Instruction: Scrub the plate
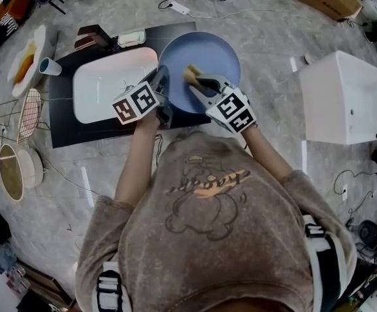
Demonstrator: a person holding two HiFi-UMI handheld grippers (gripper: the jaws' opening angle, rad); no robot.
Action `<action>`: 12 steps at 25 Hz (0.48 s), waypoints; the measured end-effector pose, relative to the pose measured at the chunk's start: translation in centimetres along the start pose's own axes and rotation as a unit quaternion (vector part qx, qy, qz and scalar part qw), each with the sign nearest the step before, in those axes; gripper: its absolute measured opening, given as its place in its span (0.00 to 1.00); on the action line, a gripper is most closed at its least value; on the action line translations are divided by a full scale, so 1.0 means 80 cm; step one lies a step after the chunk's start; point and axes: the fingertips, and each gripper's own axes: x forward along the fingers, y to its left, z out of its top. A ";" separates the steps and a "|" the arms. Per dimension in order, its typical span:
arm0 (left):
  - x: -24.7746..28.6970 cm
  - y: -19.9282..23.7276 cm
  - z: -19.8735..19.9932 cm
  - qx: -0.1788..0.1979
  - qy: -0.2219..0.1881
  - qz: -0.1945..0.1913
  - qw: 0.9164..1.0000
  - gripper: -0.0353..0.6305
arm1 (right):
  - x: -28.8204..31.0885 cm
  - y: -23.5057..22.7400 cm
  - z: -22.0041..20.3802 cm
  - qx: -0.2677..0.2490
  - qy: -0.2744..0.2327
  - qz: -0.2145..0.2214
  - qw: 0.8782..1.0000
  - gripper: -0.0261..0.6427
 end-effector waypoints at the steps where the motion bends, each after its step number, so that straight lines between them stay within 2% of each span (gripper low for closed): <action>1: 0.000 -0.004 0.002 -0.002 -0.001 -0.004 1.000 0.11 | 0.002 0.000 -0.001 -0.004 0.005 -0.001 1.000 0.13; 7: -0.001 -0.024 0.003 0.000 0.004 -0.030 1.000 0.11 | 0.009 -0.005 -0.006 -0.016 0.023 -0.013 1.000 0.13; 12: 0.000 -0.023 -0.002 0.012 0.018 -0.034 0.999 0.11 | 0.017 -0.009 -0.004 -0.022 0.026 -0.018 0.999 0.13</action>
